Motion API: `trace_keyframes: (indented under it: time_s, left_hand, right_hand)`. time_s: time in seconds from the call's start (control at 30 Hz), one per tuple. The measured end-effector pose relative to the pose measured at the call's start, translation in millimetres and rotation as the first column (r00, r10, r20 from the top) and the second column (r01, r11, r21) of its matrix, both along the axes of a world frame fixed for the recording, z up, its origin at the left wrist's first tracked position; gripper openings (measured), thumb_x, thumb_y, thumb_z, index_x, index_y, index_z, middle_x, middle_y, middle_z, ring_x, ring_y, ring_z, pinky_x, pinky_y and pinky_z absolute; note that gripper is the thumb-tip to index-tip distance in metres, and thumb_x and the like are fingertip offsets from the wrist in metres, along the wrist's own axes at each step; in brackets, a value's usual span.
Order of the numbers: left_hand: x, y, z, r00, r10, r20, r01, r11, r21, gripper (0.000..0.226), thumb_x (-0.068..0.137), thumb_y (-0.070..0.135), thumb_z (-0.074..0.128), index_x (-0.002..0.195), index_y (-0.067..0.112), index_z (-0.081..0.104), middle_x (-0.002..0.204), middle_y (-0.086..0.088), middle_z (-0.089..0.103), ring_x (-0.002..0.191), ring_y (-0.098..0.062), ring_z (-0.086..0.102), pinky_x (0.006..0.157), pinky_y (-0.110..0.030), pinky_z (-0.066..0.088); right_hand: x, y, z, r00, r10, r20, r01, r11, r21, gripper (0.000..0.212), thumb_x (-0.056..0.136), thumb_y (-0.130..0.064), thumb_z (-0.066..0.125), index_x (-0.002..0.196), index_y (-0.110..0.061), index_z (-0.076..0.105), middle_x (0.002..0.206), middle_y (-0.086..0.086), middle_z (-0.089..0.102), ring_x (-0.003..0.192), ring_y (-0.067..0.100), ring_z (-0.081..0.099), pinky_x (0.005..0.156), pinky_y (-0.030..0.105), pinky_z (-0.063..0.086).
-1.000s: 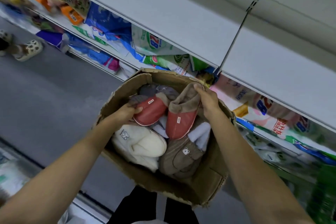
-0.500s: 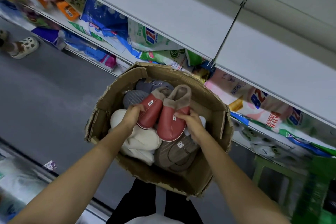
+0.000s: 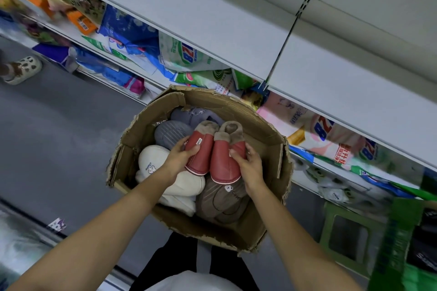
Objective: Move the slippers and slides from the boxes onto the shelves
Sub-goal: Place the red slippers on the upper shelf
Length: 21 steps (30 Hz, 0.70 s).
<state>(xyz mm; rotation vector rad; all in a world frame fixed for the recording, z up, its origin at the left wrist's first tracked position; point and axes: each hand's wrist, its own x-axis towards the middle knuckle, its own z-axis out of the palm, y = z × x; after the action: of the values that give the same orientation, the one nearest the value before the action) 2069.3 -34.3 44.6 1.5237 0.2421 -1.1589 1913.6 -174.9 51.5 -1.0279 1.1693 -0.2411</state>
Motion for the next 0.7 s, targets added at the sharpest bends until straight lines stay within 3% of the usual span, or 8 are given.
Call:
trace_keyframes:
  time_s: [0.1, 0.17, 0.23, 0.3, 0.37, 0.47, 0.6, 0.7]
  left_hand:
    - [-5.1, 11.7, 16.7, 0.999, 0.049, 0.006, -0.048, 0.996, -0.080, 0.063, 0.081, 0.022, 0.080, 0.138, 0.019, 0.052, 0.136, -0.009, 0.060, 0.113, -0.023, 0.064, 0.084, -0.036, 0.055]
    - [-9.9, 17.6, 33.8, 0.995, 0.092, 0.048, -0.085, 0.987, -0.133, 0.072, 0.071, 0.031, 0.086, 0.135, 0.020, 0.055, 0.131, -0.007, 0.063, 0.108, -0.018, 0.067, 0.081, -0.030, 0.057]
    - [-14.8, 21.1, 53.6, 0.987, 0.136, 0.090, -0.119, 0.978, -0.173, 0.060, 0.084, 0.020, 0.077, 0.138, 0.017, 0.052, 0.128, -0.006, 0.064, 0.102, -0.015, 0.068, 0.080, -0.027, 0.058]
    - [-20.7, 22.8, 73.9, 0.977, 0.174, 0.121, -0.144, 0.965, -0.219, 0.052, 0.093, 0.010, 0.067, 0.141, 0.014, 0.050, 0.131, -0.007, 0.063, 0.105, -0.017, 0.066, 0.089, -0.032, 0.056]
    - [-26.7, 21.6, 99.0, 0.961, 0.215, 0.171, -0.163, 0.948, -0.275, 0.047, 0.094, 0.007, 0.064, 0.139, 0.013, 0.052, 0.131, -0.006, 0.062, 0.109, -0.020, 0.063, 0.092, -0.034, 0.054]
    - [-38.7, 18.6, 144.4, 0.923, 0.270, 0.274, -0.169, 0.925, -0.339, 0.043, 0.095, 0.007, 0.063, 0.136, 0.016, 0.053, 0.121, 0.001, 0.065, 0.104, -0.015, 0.064, 0.086, -0.027, 0.055]
    - [-55.9, 17.5, 203.0, 0.857, 0.293, 0.424, -0.105, 0.904, -0.414, 0.048, 0.094, 0.012, 0.066, 0.138, 0.020, 0.051, 0.119, 0.001, 0.064, 0.101, -0.013, 0.066, 0.078, -0.023, 0.057]
    - [-62.3, 17.4, 242.2, 0.853, 0.292, 0.432, -0.052, 0.871, -0.488, 0.055, 0.089, 0.019, 0.071, 0.139, 0.028, 0.049, 0.120, -0.008, 0.067, 0.103, -0.023, 0.069, 0.078, -0.032, 0.058]
  right_hand:
    - [-4.6, -0.8, 16.9, 0.999, 0.031, 0.022, -0.029, 0.997, -0.075, 0.052, 0.082, -0.014, 0.080, 0.125, -0.022, 0.054, 0.112, -0.003, 0.068, 0.105, 0.015, 0.068, 0.094, 0.041, 0.056]
    - [-5.6, -0.7, 35.1, 0.997, 0.055, 0.051, -0.049, 0.993, -0.112, 0.052, 0.081, -0.015, 0.081, 0.126, -0.021, 0.055, 0.113, 0.000, 0.069, 0.103, 0.015, 0.069, 0.092, 0.040, 0.057]
    - [-6.2, -0.7, 56.3, 0.991, 0.077, 0.106, -0.062, 0.988, -0.141, 0.052, 0.082, -0.016, 0.080, 0.127, -0.020, 0.054, 0.118, 0.004, 0.069, 0.104, 0.015, 0.069, 0.089, 0.036, 0.058]
    - [-5.7, -1.6, 80.7, 0.983, 0.110, 0.150, -0.079, 0.978, -0.194, 0.052, 0.084, -0.014, 0.078, 0.131, -0.018, 0.053, 0.120, 0.006, 0.069, 0.103, 0.015, 0.070, 0.086, 0.033, 0.058]
    - [-5.8, -3.6, 107.9, 0.973, 0.140, 0.183, -0.089, 0.961, -0.264, 0.051, 0.087, -0.010, 0.074, 0.132, -0.016, 0.052, 0.118, 0.005, 0.069, 0.097, 0.007, 0.070, 0.082, 0.026, 0.057]
    - [-11.3, -5.4, 152.4, 0.954, 0.185, 0.236, -0.092, 0.930, -0.356, 0.046, 0.089, -0.007, 0.071, 0.130, -0.017, 0.053, 0.115, 0.000, 0.068, 0.093, -0.001, 0.068, 0.079, 0.017, 0.055]
    - [-25.4, -7.3, 206.9, 0.925, 0.217, 0.311, -0.062, 0.896, -0.440, 0.050, 0.089, -0.007, 0.071, 0.134, -0.013, 0.051, 0.117, 0.010, 0.069, 0.097, 0.010, 0.070, 0.085, 0.027, 0.057]
    - [-34.7, -7.8, 246.7, 0.909, 0.198, 0.366, -0.005, 0.885, -0.466, 0.047, 0.088, -0.003, 0.070, 0.130, -0.015, 0.052, 0.113, 0.010, 0.071, 0.094, 0.014, 0.070, 0.089, 0.038, 0.057]
